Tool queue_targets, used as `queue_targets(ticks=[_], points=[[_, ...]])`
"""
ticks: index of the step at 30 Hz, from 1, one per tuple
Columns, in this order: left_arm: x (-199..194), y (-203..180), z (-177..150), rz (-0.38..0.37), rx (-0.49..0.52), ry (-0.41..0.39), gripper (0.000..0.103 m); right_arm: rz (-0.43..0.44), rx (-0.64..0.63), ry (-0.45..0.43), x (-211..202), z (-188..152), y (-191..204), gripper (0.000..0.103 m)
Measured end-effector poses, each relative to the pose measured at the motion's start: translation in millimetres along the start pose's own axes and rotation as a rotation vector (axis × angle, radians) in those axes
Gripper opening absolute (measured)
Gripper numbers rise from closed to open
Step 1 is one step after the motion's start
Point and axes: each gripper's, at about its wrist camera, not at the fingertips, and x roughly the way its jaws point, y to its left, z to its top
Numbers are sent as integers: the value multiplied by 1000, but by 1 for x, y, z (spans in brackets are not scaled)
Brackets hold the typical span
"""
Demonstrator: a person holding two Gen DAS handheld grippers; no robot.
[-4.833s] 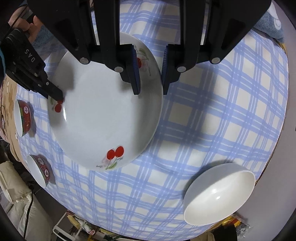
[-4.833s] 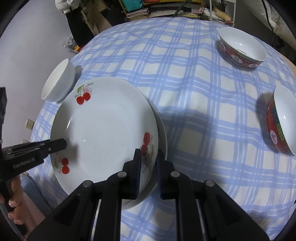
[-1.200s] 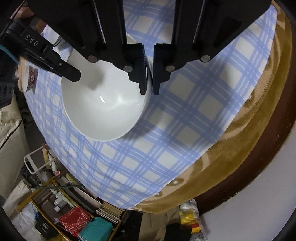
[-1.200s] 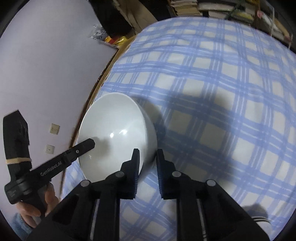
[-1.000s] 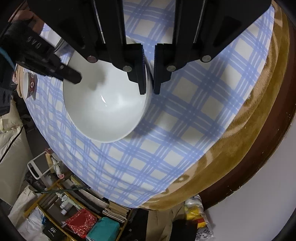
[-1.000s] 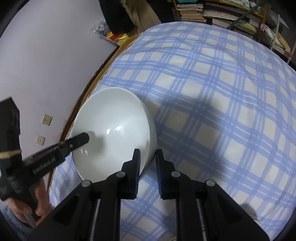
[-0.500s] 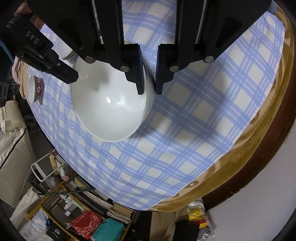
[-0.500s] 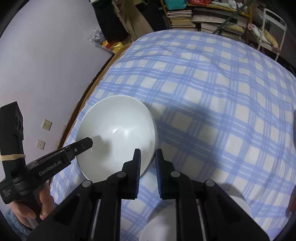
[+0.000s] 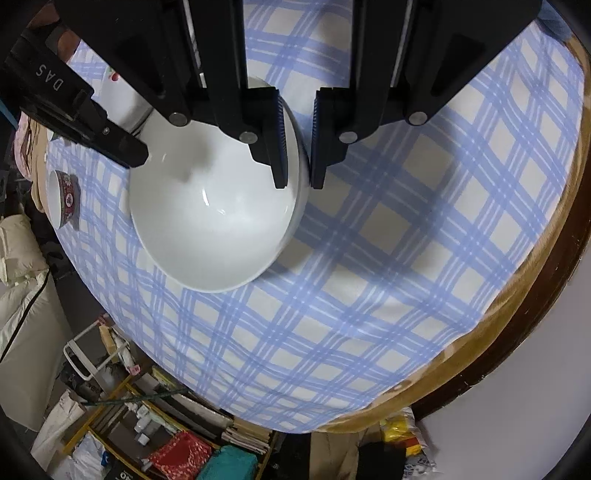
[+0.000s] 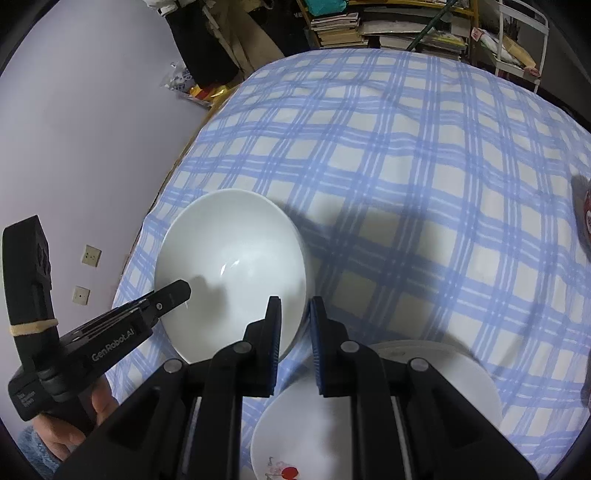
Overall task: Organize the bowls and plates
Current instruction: 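Carry the white bowls with both grippers, lower them and open both grippers, then grasp a white bowl rim with the left gripper while the right gripper grasps another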
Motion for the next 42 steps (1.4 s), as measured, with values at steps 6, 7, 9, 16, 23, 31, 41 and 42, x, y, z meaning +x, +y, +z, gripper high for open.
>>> queue_targets(ticks=[6,7,9,16,23,31,41,42], points=[[4,-3,-1,6,14,31,12,26,13,-11,0,-2,-4,17],[3,-3,-1,3,8,34,12,36,27,-14,-2,-3,-7,17],[0,-2,-1,12,-4,32,13,51,54,-31,-10,-1,-14,17],[-34,-11,0,81,17,-11,19,33,76,-94,-53,4,-45,17],[-67,-52,-5,73,35,-86,40,-100,33,-148,-102,-6,-86,41],[-65,-143,-31,154,177,-126,84,-186,117,-157,-132,-31,-157,74],[-46,-234,-71,156,311,-90,85,-188,207,-228,-174,-52,-229,91],[-44,-242,-73,156,315,-89,85,-194,210,-232,-177,-52,-234,91]])
